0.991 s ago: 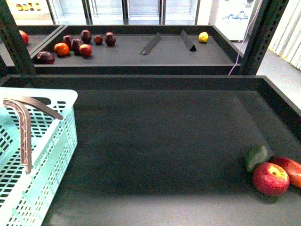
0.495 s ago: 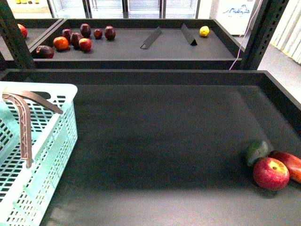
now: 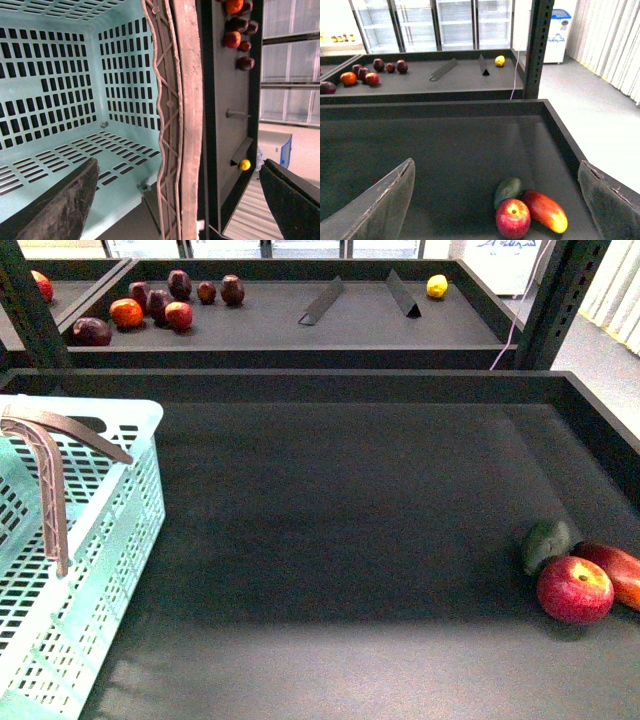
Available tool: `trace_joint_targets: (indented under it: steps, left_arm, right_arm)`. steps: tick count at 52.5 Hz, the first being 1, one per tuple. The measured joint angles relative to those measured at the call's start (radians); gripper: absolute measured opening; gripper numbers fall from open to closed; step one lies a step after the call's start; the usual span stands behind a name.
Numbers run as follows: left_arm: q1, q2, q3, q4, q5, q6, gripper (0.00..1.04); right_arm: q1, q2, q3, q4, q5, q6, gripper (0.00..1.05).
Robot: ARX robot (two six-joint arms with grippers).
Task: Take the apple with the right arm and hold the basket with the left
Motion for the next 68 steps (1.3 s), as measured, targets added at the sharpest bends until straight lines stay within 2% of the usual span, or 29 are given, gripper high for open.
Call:
trace_joint_targets:
  steps: [8, 21, 25, 38, 46, 58, 68]
  left_arm:
    - [0.022, 0.141, 0.127, 0.004, 0.089, 0.112, 0.98]
    - [0.026, 0.266, 0.218, -0.033, 0.081, 0.123, 0.98]
    - [0.028, 0.274, 0.226, -0.047, 0.073, 0.121, 0.84]
    - [0.028, 0.273, 0.232, -0.066, 0.069, 0.116, 0.5]
    - [0.027, 0.253, 0.235, -0.089, 0.064, 0.089, 0.17]
    - [-0.013, 0.192, 0.232, -0.14, 0.047, 0.101, 0.16]
    - [-0.151, 0.037, 0.229, -0.207, 0.01, 0.143, 0.16]
  right_arm:
    - [0.0, 0.0, 0.0, 0.0, 0.0, 0.0, 0.96]
    - [0.0, 0.0, 0.0, 0.0, 0.0, 0.0, 0.96]
    - [0.0, 0.0, 0.0, 0.0, 0.0, 0.0, 0.96]
    - [0.0, 0.0, 0.0, 0.0, 0.0, 0.0, 0.96]
    - [0.0, 0.0, 0.0, 0.0, 0.0, 0.0, 0.96]
    - [0.0, 0.0, 0.0, 0.0, 0.0, 0.0, 0.96]
    - [0.0, 0.0, 0.0, 0.0, 0.0, 0.0, 0.96]
